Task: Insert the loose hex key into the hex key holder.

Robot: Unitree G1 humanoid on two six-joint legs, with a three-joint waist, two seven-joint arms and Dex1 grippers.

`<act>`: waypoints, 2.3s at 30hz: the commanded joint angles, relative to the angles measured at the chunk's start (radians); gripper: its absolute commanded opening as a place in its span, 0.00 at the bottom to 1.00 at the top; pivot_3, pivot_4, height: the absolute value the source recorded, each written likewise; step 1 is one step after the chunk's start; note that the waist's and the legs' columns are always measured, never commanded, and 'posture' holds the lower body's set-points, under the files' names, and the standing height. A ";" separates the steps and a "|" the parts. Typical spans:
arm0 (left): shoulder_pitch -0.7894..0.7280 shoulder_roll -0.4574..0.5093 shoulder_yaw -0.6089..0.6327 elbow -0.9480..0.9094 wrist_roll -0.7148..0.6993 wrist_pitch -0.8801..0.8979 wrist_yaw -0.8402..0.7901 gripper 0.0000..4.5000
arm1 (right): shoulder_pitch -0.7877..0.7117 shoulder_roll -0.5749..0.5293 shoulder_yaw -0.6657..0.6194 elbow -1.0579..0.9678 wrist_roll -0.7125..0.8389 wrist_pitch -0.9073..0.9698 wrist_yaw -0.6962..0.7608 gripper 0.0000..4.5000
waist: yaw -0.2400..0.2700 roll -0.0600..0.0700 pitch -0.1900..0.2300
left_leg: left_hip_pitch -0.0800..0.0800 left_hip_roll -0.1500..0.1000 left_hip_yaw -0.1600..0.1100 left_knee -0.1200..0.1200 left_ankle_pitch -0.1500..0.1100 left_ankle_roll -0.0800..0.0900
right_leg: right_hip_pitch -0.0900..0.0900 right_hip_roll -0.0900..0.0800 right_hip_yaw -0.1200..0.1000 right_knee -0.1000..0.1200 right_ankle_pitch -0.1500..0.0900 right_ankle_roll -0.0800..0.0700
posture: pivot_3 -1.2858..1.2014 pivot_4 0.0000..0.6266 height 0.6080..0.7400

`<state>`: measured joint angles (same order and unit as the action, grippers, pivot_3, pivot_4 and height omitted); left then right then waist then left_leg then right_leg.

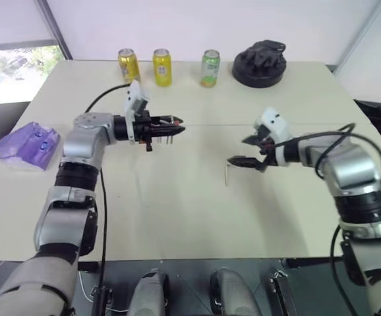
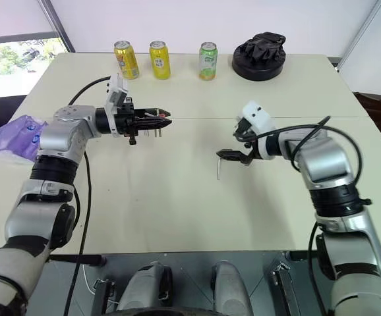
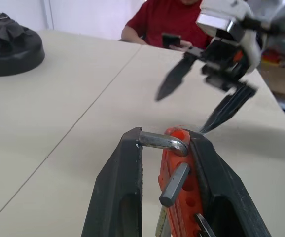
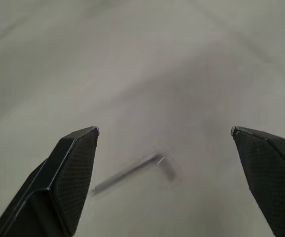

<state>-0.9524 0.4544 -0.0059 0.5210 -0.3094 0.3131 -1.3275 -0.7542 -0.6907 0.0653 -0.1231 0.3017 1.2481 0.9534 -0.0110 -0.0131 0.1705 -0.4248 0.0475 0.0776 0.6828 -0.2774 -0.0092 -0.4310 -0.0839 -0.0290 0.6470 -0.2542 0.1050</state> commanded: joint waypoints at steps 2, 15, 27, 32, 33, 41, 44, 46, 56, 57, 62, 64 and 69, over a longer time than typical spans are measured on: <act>0.034 0.000 0.004 -0.117 -0.034 0.017 0.014 0.13 | -0.036 0.023 -0.072 -0.099 0.156 0.362 -0.060 0.99 | 0.002 0.000 0.000 | 0.000 0.000 0.000 0.000 -0.001 0.002 | 0.000 0.000 0.000 0.000 0.000 0.000 | 0.52 0.24 1.00; 0.183 -0.056 0.011 -0.309 -0.102 0.100 0.153 0.13 | -0.075 0.166 0.006 0.110 0.096 0.328 -0.336 0.99 | -0.001 0.000 0.000 | 0.000 0.000 0.000 0.000 -0.001 0.002 | 0.000 0.000 0.000 0.000 0.000 0.000 | 0.52 0.24 1.00; 0.302 -0.130 0.027 -0.434 -0.180 0.149 0.291 0.13 | -0.167 0.319 0.239 0.373 -0.031 0.193 -0.462 0.88 | -0.012 -0.003 -0.005 | 0.009 0.000 0.000 -0.001 -0.002 0.003 | 0.005 0.001 0.002 0.000 0.000 0.000 | 0.52 0.24 1.00; 0.326 -0.133 0.044 -0.459 -0.192 0.154 0.329 0.13 | -0.063 0.392 0.309 0.314 -0.037 0.240 -0.489 0.37 | -0.013 -0.012 -0.014 | 0.011 0.001 0.000 -0.002 -0.002 0.004 | 0.007 0.002 0.002 0.001 0.000 0.000 | 0.52 0.24 1.00; 0.330 -0.129 0.045 -0.462 -0.193 0.155 0.331 0.13 | -0.045 0.403 0.301 0.312 -0.044 0.242 -0.499 0.26 | -0.014 -0.014 -0.018 | 0.013 0.001 0.000 -0.002 -0.003 0.005 | 0.008 0.002 0.002 0.001 0.000 0.000 | 0.52 0.24 1.00; 0.312 -0.054 0.039 -0.430 -0.198 0.186 0.300 0.13 | -0.057 0.458 0.094 0.375 -0.085 0.160 -0.566 0.01 | -0.034 -0.016 -0.029 | 0.035 0.002 -0.001 -0.017 -0.006 0.009 | 0.028 0.003 0.001 -0.011 -0.004 -0.007 | 0.52 0.24 1.00; 0.249 -0.005 0.033 -0.339 -0.192 0.198 0.239 0.13 | -0.131 0.403 -0.014 0.353 -0.099 -0.052 -0.563 0.01 | -0.032 -0.013 -0.026 | 0.034 0.002 0.000 -0.018 -0.006 0.009 | 0.027 0.004 0.001 -0.011 -0.005 -0.007 | 0.52 0.24 1.00; 0.202 0.022 0.028 -0.269 -0.188 0.204 0.194 0.13 | -0.164 0.391 -0.084 0.328 -0.086 -0.155 -0.571 0.01 | -0.029 -0.006 -0.022 | 0.030 0.001 0.001 -0.018 -0.004 0.007 | 0.023 0.003 0.001 -0.012 -0.004 -0.007 | 0.52 0.24 1.00; -0.146 -0.040 0.021 0.248 -0.095 0.061 0.093 0.13 | -0.160 0.523 -0.396 0.072 0.265 -0.496 -0.480 0.01 | -0.004 -0.004 -0.020 | 0.008 0.000 0.000 -0.018 0.004 -0.006 | 0.003 0.003 -0.001 -0.011 -0.003 -0.005 | 0.52 0.24 1.00; -0.166 -0.051 0.012 0.282 -0.077 0.031 0.078 0.13 | -0.159 0.542 -0.406 0.064 0.283 -0.510 -0.493 0.01 | -0.003 -0.004 -0.020 | 0.007 0.000 0.000 -0.018 0.004 -0.006 | 0.003 0.003 -0.001 -0.011 -0.003 -0.005 | 0.52 0.24 1.00; -0.237 -0.100 -0.008 0.368 -0.023 -0.080 0.033 0.13 | -0.153 0.605 -0.393 0.018 0.352 -0.539 -0.549 0.01 | -0.004 -0.003 -0.020 | 0.007 0.000 0.001 -0.017 0.002 -0.003 | 0.003 0.002 0.000 -0.013 -0.003 -0.005 | 0.52 0.24 1.00; -0.254 -0.117 -0.005 0.382 -0.015 -0.096 0.022 0.13 | -0.146 0.613 -0.378 0.008 0.362 -0.550 -0.558 0.01 | -0.004 -0.003 -0.020 | 0.007 0.000 0.000 -0.017 0.002 -0.003 | 0.003 0.003 0.000 -0.012 -0.003 -0.005 | 0.52 0.24 1.00; -0.278 -0.149 0.022 0.393 -0.020 -0.098 0.015 0.13 | -0.128 0.613 -0.344 -0.013 0.399 -0.547 -0.559 0.01 | -0.005 -0.003 -0.019 | 0.007 0.000 0.000 -0.017 0.002 -0.003 | 0.003 0.003 0.000 -0.012 -0.003 -0.005 | 0.52 0.24 1.00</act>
<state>-1.1976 0.3072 -0.0131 0.9229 -0.3165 0.2283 -1.3062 -0.8726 -0.0772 -0.2850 -0.0806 0.6667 0.7130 0.3910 -0.0159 -0.0157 0.1512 -0.4181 0.0476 0.0775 0.6654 -0.2756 -0.0120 -0.4283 -0.0813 -0.0294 0.6346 -0.2574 0.0998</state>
